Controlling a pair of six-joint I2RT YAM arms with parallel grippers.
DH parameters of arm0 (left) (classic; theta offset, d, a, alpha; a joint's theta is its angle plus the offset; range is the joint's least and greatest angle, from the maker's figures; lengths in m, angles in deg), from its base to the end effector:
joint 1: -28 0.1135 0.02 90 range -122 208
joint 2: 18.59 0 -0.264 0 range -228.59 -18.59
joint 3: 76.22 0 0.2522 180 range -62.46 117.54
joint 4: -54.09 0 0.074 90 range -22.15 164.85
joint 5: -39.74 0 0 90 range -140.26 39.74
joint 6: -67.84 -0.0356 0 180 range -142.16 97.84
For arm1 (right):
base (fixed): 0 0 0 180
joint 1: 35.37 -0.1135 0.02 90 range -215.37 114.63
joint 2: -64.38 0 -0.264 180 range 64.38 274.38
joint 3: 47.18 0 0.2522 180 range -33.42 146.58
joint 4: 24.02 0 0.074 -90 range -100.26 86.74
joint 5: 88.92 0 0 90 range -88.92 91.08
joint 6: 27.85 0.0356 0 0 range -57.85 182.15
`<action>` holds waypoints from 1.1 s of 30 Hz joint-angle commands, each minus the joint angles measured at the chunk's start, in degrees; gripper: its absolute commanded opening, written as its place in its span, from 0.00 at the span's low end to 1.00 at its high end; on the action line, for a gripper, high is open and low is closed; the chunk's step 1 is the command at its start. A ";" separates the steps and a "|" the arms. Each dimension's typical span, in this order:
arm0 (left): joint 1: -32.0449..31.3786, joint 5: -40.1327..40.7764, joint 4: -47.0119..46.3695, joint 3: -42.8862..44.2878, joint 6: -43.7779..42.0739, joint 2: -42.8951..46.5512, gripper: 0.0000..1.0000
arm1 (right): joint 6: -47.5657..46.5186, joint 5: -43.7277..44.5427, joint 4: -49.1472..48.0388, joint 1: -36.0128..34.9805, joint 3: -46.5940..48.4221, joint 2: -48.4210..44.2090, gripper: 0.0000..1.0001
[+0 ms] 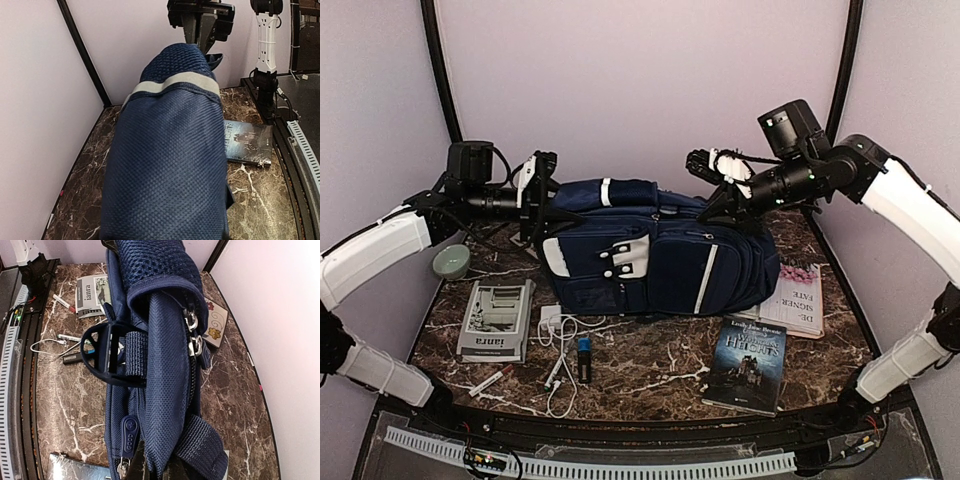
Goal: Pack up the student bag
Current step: Pass from the right arm to the left, then pick up the second largest pocket of the bag from the student bag.
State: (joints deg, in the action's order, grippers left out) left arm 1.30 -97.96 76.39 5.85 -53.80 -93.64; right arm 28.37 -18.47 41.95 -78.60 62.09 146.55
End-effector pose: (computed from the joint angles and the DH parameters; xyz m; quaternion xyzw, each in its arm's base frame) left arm 0.2532 -0.1568 0.3736 0.5686 0.5152 -0.2972 0.5683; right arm 0.2048 0.2089 0.4224 -0.6108 0.6501 0.1877 0.4112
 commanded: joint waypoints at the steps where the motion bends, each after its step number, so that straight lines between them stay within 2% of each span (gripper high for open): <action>1: -1.19 -7.53 -7.17 -5.33 6.52 3.01 0.04 | 5.02 3.68 -20.80 0.68 -3.62 -3.92 0.00; 2: -1.24 -7.05 -8.67 -6.56 7.67 3.96 0.00 | 6.04 5.19 -22.38 1.02 -4.07 -3.90 0.00; 4: -1.17 -4.80 -12.15 -9.00 11.06 6.57 0.00 | 10.27 12.77 -26.04 1.47 -4.50 -3.23 0.04; 7: -1.24 3.07 -15.74 -11.17 16.30 10.52 0.00 | 19.15 23.06 -25.93 1.47 -1.83 -1.62 0.37; 8: -1.22 7.72 -16.35 -11.39 18.09 11.69 0.00 | 21.94 24.82 -25.15 1.47 -0.66 -1.50 0.45; 10: -1.24 13.68 -17.60 -11.80 22.59 13.47 0.00 | 29.40 24.78 -24.74 1.50 0.58 -2.69 0.50; 12: -1.25 16.31 -19.67 -12.40 27.02 14.98 0.00 | 37.50 18.91 -28.04 1.41 -1.18 -5.52 0.52; 15: -1.29 16.11 -21.49 -12.70 30.15 16.44 0.00 | 48.06 6.52 -40.98 0.84 -10.21 -11.69 0.53; 18: -1.30 18.16 -20.06 -12.81 32.15 16.42 0.00 | 55.21 2.62 -52.50 -2.26 -19.11 -13.91 0.48; 19: -1.26 18.75 -19.94 -13.14 32.55 16.42 0.00 | 56.19 4.07 -53.53 -3.76 -20.22 -13.47 0.46; 21: -1.27 18.92 -20.28 -13.95 33.31 16.57 0.00 | 55.37 12.52 -52.05 -7.72 -19.87 -11.10 0.39; 23: -1.31 18.20 -21.05 -14.49 33.75 16.83 0.00 | 52.31 23.10 -50.55 -12.78 -18.53 -8.02 0.36; 25: -1.30 17.26 -21.63 -14.63 33.81 17.02 0.00 | 49.97 28.22 -50.58 -16.21 -16.66 -4.47 0.36; 33: -1.33 14.71 -22.06 -14.87 32.98 16.95 0.00 | 50.40 28.86 -47.86 -14.51 -8.53 6.43 0.39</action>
State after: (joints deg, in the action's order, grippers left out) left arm 0.12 -79.93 63.25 -9.73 -22.70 -79.73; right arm 78.51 7.36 -5.15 -94.90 48.34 151.45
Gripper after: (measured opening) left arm 0.183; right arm 0.383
